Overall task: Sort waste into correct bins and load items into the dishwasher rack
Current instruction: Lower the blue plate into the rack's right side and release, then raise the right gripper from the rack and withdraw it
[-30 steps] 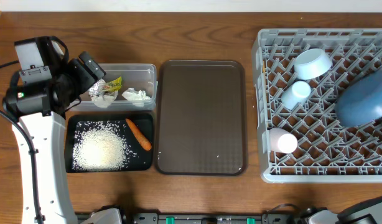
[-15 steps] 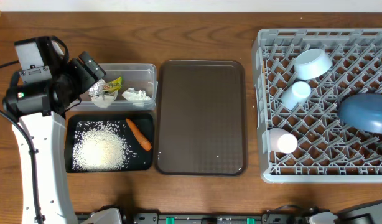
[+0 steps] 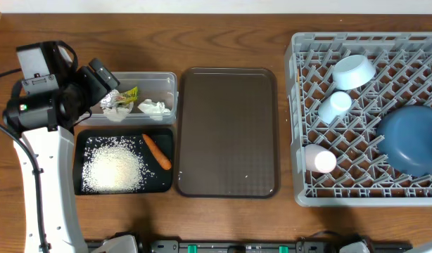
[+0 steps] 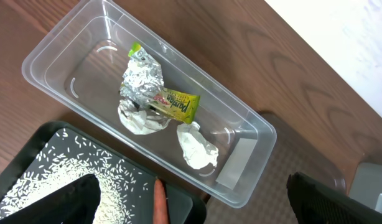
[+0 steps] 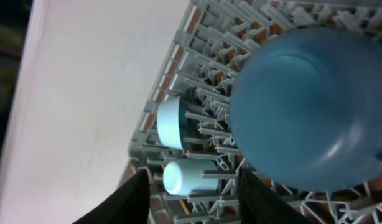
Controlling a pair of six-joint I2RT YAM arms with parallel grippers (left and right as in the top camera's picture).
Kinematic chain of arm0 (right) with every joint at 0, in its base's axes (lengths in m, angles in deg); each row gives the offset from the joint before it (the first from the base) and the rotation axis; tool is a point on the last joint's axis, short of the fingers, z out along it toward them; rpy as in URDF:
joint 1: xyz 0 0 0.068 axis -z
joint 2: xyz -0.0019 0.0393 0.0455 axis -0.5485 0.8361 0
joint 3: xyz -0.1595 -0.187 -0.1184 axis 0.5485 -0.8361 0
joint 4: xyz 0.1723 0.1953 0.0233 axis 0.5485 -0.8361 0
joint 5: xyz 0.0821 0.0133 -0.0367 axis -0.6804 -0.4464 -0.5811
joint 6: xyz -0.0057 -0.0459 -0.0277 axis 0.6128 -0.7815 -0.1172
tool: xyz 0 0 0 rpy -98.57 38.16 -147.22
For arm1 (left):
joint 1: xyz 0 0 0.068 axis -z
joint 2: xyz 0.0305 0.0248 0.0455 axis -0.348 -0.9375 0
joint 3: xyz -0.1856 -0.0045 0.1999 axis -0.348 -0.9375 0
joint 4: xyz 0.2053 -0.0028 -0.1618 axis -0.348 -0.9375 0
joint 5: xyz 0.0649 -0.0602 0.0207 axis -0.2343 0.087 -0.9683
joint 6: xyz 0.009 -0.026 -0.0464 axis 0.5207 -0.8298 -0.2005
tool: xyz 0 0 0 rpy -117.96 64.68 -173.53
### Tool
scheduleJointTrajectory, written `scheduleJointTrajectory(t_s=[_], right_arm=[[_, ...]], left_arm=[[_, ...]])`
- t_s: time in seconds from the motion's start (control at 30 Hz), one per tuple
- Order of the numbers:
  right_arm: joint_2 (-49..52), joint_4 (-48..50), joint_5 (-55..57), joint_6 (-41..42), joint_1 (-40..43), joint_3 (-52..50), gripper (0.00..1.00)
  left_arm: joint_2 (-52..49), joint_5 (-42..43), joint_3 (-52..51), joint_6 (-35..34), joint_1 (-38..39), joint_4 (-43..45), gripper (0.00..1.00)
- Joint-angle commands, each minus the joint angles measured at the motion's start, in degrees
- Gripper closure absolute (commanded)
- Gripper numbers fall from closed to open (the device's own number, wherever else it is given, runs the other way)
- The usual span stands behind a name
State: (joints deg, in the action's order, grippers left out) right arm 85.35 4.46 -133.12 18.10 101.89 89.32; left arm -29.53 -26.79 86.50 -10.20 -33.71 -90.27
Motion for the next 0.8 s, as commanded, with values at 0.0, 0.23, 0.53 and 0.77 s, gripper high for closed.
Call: scheduleJointTrajectory(t_s=[0.0, 0.23, 0.53, 0.77], right_arm=[[0.09, 1.05, 4.48, -5.79, -7.39, -0.11, 0.56], [0.13, 1.7, 15.26, -14.32, -28.46, 0.46, 0.53], [1.03, -4.61, 41.07, -15.08, -55.91, 5.66, 0.51], [7.69, -12.81, 52.7, -15.08, -69.59, 15.82, 0.48]], left_arm=[[0.15, -0.92, -0.42, 0.55, -0.15, -0.13, 0.02], [0.15, -0.92, -0.42, 0.55, -0.15, -0.13, 0.02], [0.15, -0.92, -0.42, 0.55, -0.15, -0.13, 0.02], [0.15, -0.92, -0.42, 0.52, -0.15, -0.13, 0.02]])
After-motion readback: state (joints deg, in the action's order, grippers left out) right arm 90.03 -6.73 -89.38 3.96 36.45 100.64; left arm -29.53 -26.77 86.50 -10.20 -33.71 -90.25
